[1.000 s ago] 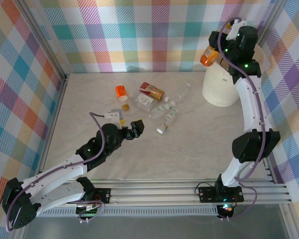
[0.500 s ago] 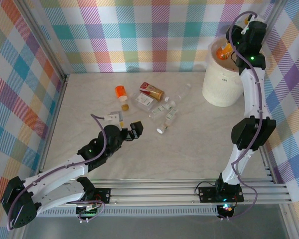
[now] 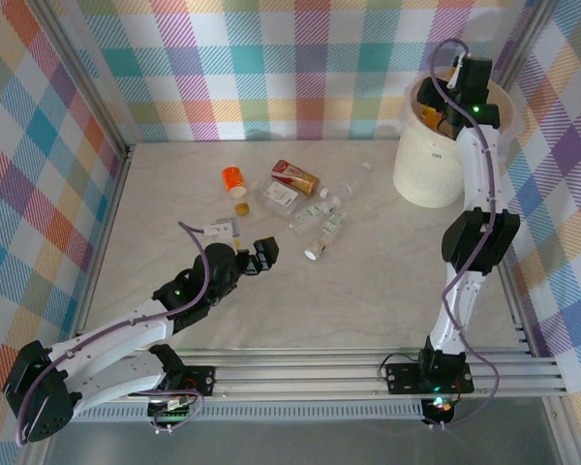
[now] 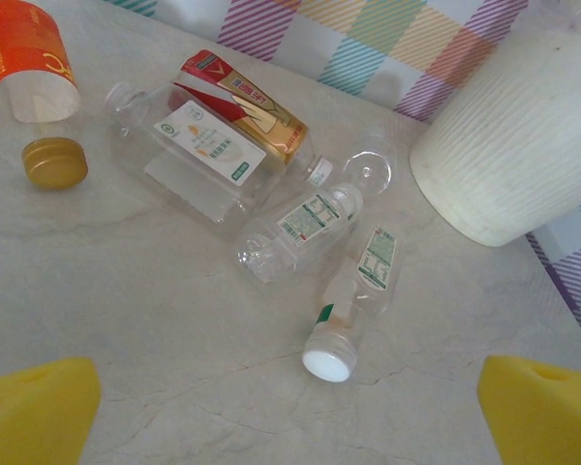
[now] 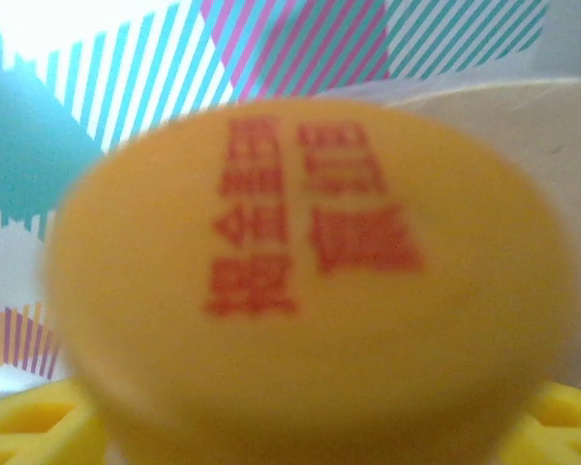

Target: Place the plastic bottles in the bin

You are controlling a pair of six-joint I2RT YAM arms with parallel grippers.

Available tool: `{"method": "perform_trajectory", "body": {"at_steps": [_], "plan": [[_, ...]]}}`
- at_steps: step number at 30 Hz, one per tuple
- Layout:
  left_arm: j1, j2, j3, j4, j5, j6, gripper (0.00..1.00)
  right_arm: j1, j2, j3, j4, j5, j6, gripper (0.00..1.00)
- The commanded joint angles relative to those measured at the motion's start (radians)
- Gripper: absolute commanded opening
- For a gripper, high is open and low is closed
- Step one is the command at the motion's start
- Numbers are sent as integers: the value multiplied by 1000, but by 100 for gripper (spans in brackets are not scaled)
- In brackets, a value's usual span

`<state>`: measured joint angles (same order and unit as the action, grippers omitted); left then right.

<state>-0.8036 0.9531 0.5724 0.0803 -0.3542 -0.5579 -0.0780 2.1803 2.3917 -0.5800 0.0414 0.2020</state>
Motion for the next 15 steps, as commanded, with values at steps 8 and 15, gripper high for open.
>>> {"method": "perform_trajectory", "body": {"at_steps": [8,15], "plan": [[4,6,-13,3,-26,-13,100,4,-38,66,-51,-188,3,90],[5,15,-15,4,-26,-14,100,4,-74,72,-63,-91,78,100]]}}
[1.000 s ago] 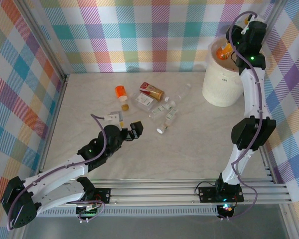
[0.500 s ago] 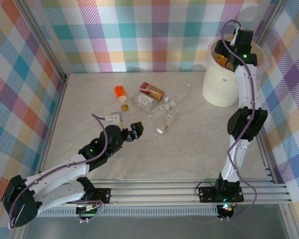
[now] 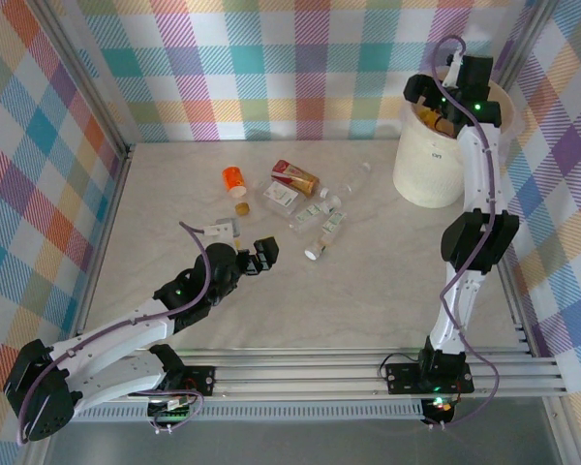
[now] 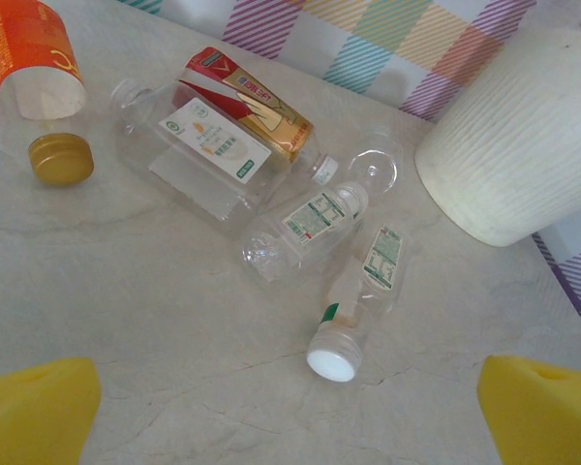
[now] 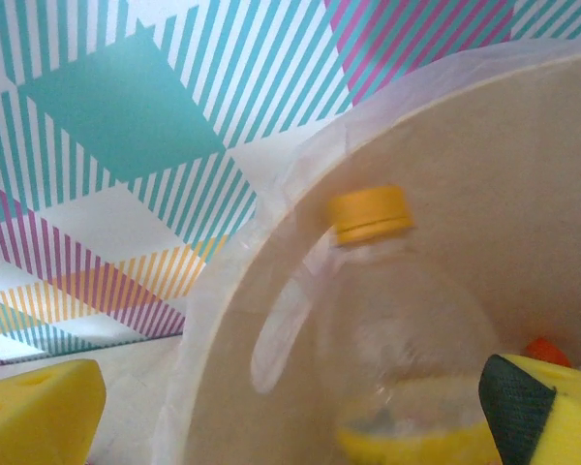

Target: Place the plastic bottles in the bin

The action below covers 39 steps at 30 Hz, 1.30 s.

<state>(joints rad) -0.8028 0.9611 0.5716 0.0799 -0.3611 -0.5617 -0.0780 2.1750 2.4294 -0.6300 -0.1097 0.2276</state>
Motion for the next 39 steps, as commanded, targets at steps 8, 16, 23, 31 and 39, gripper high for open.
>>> {"method": "perform_trajectory", "body": {"at_steps": [8,16,23,31,39], "plan": [[8,23,-10,3,-19,-10,100,4,-110,17,-59,29,60,100],[13,55,10,-33,-63,-40,100,11,-288,-204,38,-102,68,100],[27,122,64,-87,-55,-70,100,58,-517,-516,162,-157,81,100],[39,181,106,-138,-90,-162,100,221,-759,-853,215,-117,102,100],[60,174,106,-160,-74,-225,100,415,-874,-1140,271,94,214,100]]}}
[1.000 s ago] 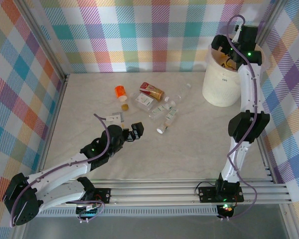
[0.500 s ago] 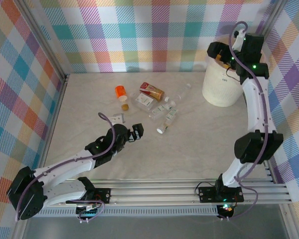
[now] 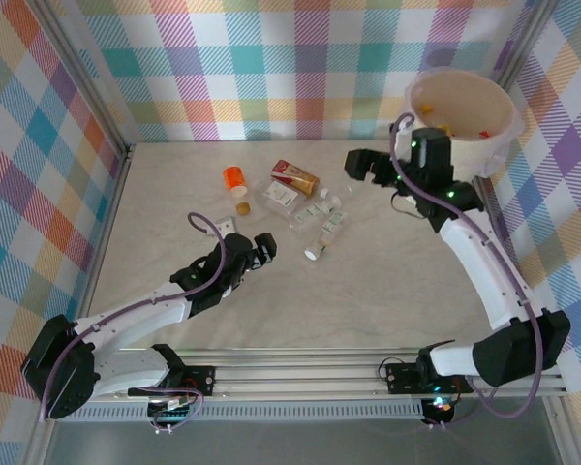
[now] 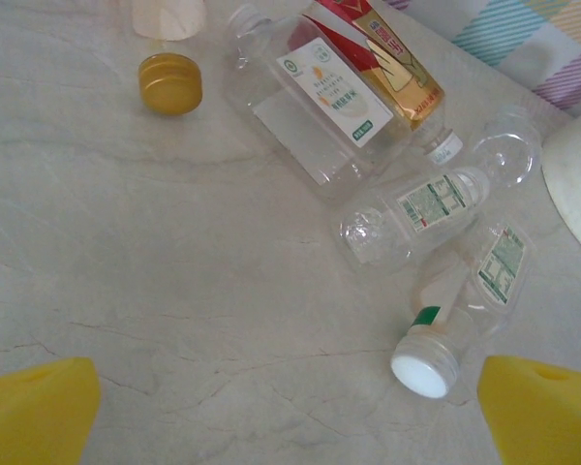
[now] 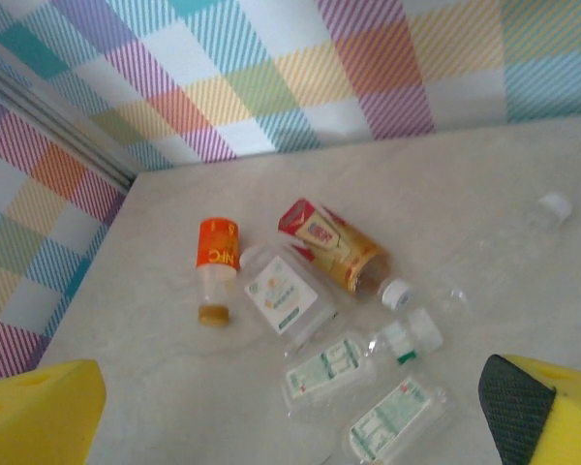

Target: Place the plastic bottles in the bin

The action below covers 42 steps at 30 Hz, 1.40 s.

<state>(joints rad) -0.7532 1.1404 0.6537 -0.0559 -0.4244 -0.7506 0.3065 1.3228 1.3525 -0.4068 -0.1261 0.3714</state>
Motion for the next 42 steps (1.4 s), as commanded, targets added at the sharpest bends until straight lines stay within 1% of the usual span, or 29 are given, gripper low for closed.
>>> {"method": "perform_trajectory", "body": {"at_steps": [1,4,7,10,12,14,17,20,24,30,34,37,42], "plan": [[11,-8,21,-22,-12,-42,100,46,-25,-103,64,137,97,100],[21,-13,17,-19,-2,-49,100,84,-18,-204,95,217,188,100],[29,-9,27,-34,20,-47,100,103,7,-278,115,244,287,100],[34,-4,30,-44,20,-55,100,128,36,-346,158,287,386,100],[38,-1,29,-47,13,-71,100,146,66,-370,180,310,424,100],[43,2,24,-46,12,-88,100,164,111,-365,178,329,431,100],[48,2,18,-41,20,-98,100,194,181,-335,159,389,435,100],[52,-5,14,-47,16,-102,100,215,234,-326,169,442,474,100],[54,-22,-4,-48,7,-113,100,229,309,-293,175,438,508,100],[60,-24,-15,-47,8,-115,100,250,435,-196,151,404,488,100],[62,-9,-16,-40,9,-116,100,270,494,-144,109,471,479,100],[63,6,-9,-35,14,-116,100,272,527,-132,79,488,481,100],[65,27,1,-33,24,-111,100,275,500,-197,74,499,477,98]]}}
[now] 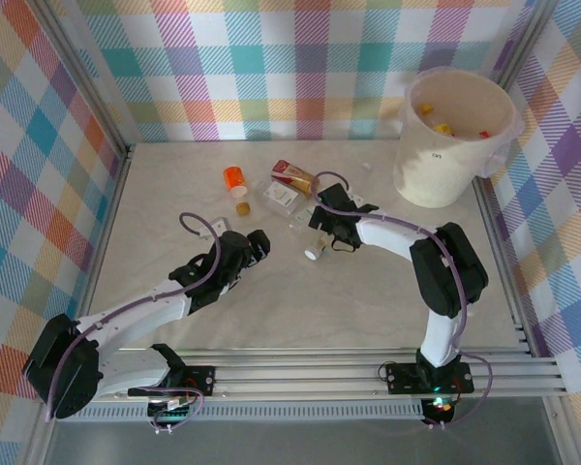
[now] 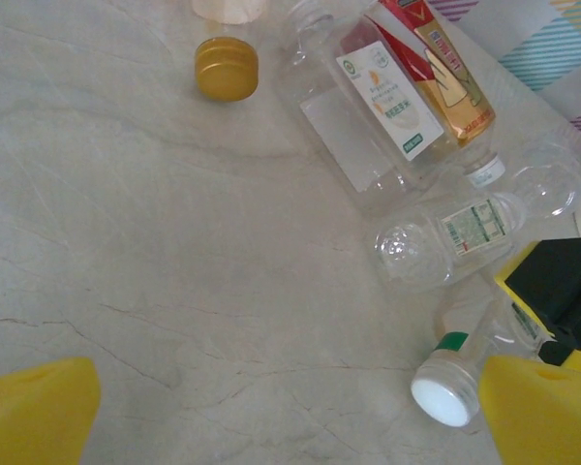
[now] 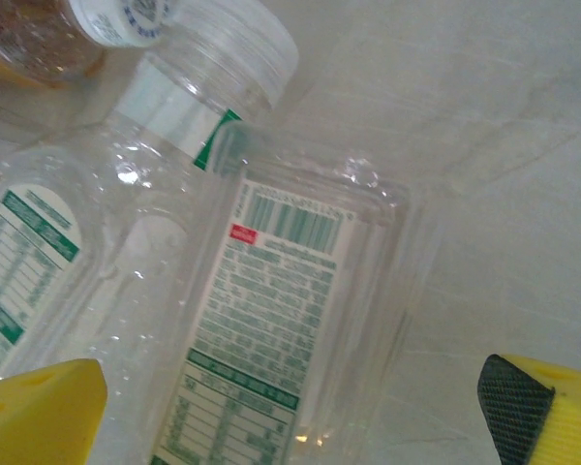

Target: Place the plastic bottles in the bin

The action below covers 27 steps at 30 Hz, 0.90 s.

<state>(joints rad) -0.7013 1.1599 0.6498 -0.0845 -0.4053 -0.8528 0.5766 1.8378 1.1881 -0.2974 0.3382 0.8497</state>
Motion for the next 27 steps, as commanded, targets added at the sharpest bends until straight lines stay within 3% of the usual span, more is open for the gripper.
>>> {"method": "perform_trajectory", "body": {"at_steps": [1,12,16,27], "plan": [[13,11,5,-5,7,-8,100,5,-25,-45,-41,39,-8,98],[15,32,4,14,27,-5,100,-1,-141,-162,-25,32,-167,96],[14,36,8,14,39,-5,100,-6,-91,-124,3,26,-252,92],[14,20,4,0,33,-6,100,-6,48,-18,5,113,-239,73]]}}
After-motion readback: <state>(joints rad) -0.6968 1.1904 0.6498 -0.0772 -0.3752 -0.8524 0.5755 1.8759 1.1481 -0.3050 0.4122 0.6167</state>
